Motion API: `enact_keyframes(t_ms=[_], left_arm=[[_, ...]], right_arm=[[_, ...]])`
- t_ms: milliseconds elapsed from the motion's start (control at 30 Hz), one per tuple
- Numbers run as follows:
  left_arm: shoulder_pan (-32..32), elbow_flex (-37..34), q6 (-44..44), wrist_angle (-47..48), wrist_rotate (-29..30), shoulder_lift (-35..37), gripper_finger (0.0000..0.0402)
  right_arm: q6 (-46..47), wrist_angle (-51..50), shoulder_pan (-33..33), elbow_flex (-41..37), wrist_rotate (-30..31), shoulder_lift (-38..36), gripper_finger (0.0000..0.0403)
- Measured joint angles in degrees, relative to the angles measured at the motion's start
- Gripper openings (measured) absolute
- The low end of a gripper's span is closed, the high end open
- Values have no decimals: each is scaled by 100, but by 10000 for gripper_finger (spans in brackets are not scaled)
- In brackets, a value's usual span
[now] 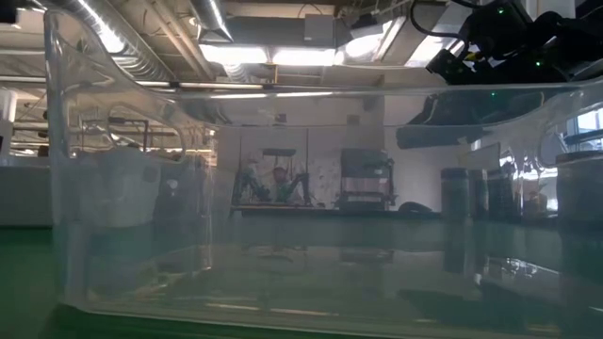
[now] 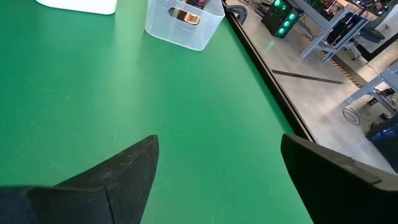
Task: Sort spices by type
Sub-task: Put the yellow spice bottle from the top transparent bin into the bottom white bin
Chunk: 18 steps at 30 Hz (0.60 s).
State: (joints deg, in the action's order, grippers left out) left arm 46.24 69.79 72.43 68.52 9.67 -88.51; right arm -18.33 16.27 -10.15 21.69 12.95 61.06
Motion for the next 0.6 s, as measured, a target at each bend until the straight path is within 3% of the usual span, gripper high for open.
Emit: enact_keyframes(t_ms=[167,367,500,600], left_arm=[[-328,29,-23,636,755,478,301],[-968,23,-367,736,2571,993,301],[-1322,15,-1818,716,3534,1086,301],[-1457,-48,-2441,508,4500,1084,301]], right_arm=[[-2,-1,1,0,0,0,337],[-2,66,0,0,-7,0,337],[3,11,0,-2,-9,0,337],[305,5,0,0,-73,0,337]])
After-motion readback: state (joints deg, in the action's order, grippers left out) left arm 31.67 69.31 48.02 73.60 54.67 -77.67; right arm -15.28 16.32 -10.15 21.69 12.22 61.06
